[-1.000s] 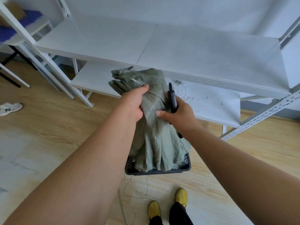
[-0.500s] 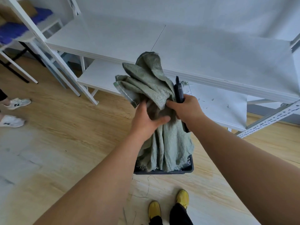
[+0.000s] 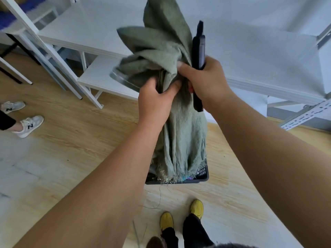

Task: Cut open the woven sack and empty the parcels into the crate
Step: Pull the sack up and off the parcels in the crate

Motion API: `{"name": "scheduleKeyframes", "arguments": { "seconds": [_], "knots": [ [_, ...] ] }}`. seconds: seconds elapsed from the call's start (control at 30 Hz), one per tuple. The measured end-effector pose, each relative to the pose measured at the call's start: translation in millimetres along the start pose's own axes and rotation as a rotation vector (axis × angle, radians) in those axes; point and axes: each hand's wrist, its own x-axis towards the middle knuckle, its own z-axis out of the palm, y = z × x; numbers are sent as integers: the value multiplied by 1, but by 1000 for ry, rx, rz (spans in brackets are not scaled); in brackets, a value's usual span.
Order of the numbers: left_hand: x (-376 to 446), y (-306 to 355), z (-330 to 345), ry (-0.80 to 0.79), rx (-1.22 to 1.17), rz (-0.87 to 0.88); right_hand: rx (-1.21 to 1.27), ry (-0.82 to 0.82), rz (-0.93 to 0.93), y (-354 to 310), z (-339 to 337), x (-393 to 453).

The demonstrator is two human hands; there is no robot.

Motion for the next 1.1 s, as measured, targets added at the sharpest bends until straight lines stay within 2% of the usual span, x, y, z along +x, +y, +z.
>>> {"name": "scheduleKeyframes", "arguments": {
  "seconds": [0.13, 0.17, 0.27, 0.3, 0.33, 0.4, 0.5, 0.53, 0.6, 0.67, 0.73, 0.9, 1.03, 1.1],
  "knots": [
    [-23, -29, -5, 122, 94, 80, -16, 44, 126, -1, -9, 6],
    [-30, -43, -8, 97, 150, 52, -16, 40, 159, -1, -12, 8],
    [-43, -72, -6, -225, 312, -135, 60, -20, 277, -3, -10, 10],
    [-45, -74, -3, -293, 334, -183, 96, -58, 316, -2, -6, 9],
    [-45, -71, 1, -291, 337, -218, 126, -101, 334, -1, -1, 7],
    [-40, -63, 7, -163, 250, -305, 95, -157, 293, 4, 5, 9],
    [-27, -59, 4, 6, 89, -484, -343, -111, 138, 16, -2, 12],
    [-24, -57, 1, 45, 40, -523, -467, -76, 134, 25, -6, 10],
    [-19, -55, -3, 82, -24, -571, -533, -114, 213, 45, -10, -3],
    [-16, -50, -3, 82, -28, -571, -540, -244, 289, 65, -6, -22],
    [-12, -42, -2, 71, -7, -526, -560, -304, 281, 77, 0, -30],
    [-4, -14, 0, 10, -88, -387, -490, -16, 83, 69, 3, -22],
    [0, -1, 0, 7, -106, -330, -513, -39, 47, 55, 6, -15],
    [6, 8, -2, 2, -153, -268, -449, 23, -8, 46, 7, -13]
  ]
}}
